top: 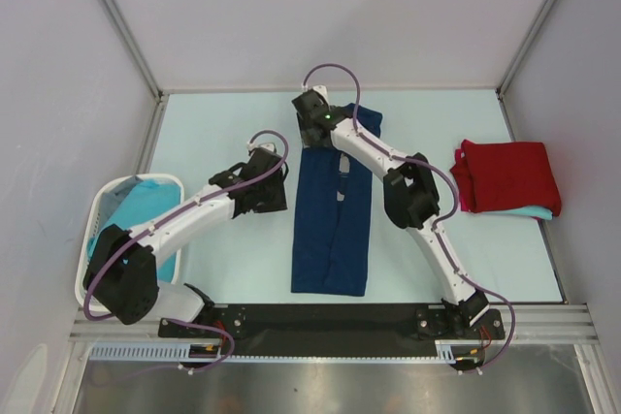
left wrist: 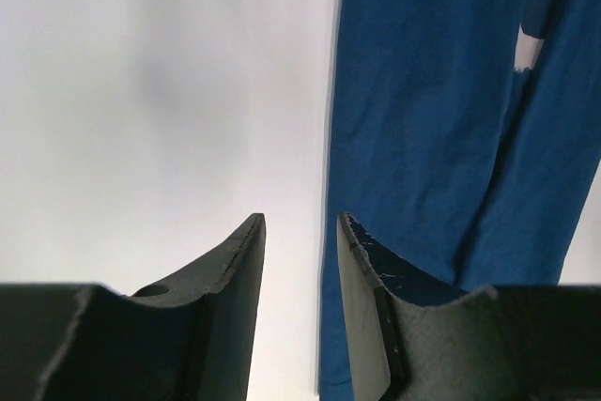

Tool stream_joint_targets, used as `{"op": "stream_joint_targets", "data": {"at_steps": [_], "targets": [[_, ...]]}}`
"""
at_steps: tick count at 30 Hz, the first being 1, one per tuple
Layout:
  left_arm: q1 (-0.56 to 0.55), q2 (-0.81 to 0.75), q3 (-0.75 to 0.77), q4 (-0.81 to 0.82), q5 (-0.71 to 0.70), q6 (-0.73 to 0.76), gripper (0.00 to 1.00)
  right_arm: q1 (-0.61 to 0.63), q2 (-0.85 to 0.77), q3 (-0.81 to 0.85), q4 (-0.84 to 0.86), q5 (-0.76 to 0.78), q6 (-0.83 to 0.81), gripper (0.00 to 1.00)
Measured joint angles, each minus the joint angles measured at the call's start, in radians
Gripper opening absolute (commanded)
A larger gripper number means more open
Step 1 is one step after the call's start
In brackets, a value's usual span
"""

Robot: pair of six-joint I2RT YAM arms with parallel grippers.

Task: Fold and stack the t-shirts
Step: Rotate the tshirt 95 degrees

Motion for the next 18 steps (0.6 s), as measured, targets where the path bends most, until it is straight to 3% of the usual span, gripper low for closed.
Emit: {"op": "stream_joint_targets", "data": {"at_steps": [7,10,18], "targets": [[0.000,0.000,-0.028,-0.003,0.013,0.001,0.41,-0.016,0.067,0.026,-0.003,0.013,-0.010,0.59],[0.000,0.000,-0.042,-0.008,0.015,0.002,0.41,-0.028,0.097,0.032,-0.005,0.014,-0.011,0.52],[0.000,0.000,-0.052,-0.016,0.023,0.002,0.41,-0.034,0.105,0.047,-0.003,0.029,-0.017,0.21]]}}
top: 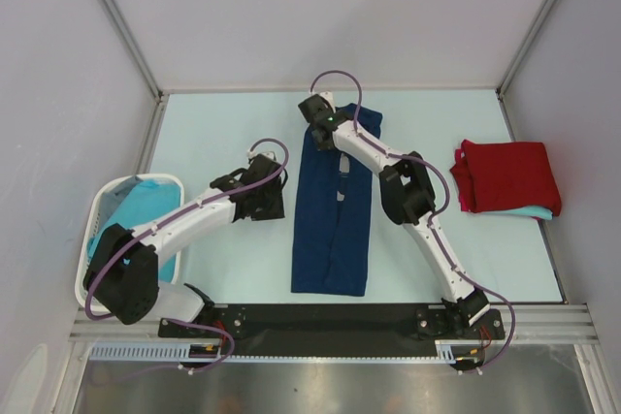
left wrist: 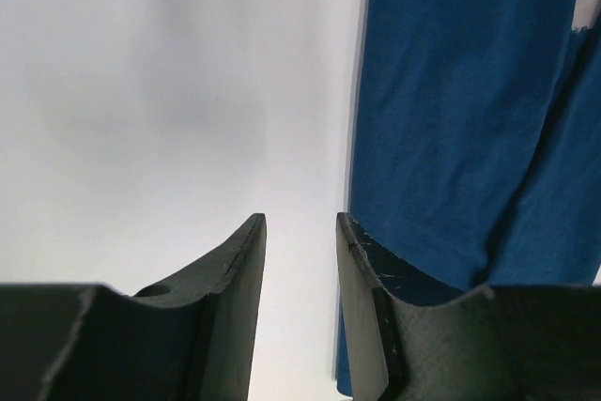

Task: Fold and stack the t-shirts
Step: Rotate the tshirt 95 degrees

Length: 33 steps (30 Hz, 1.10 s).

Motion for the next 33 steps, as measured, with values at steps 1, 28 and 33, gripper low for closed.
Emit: {"op": "stream_joint_targets", "data": {"at_steps": [1,28,33], "targets": [[0.000,0.000,0.000,0.000,0.000,0.000,0.41,0.000,0.000,0.000,0.000,0.004,0.000,0.15],[-0.003,0.076,0.000,0.042,0.053,-0.027,0.39,-0.158,-0.252,-0.164,0.031,0.056,0.019,0.00],[-0.003,0.100,0.000,0.046,0.057,-0.027,0.39,-0.187,-0.272,-0.212,0.032,0.065,0.027,0.00]]}}
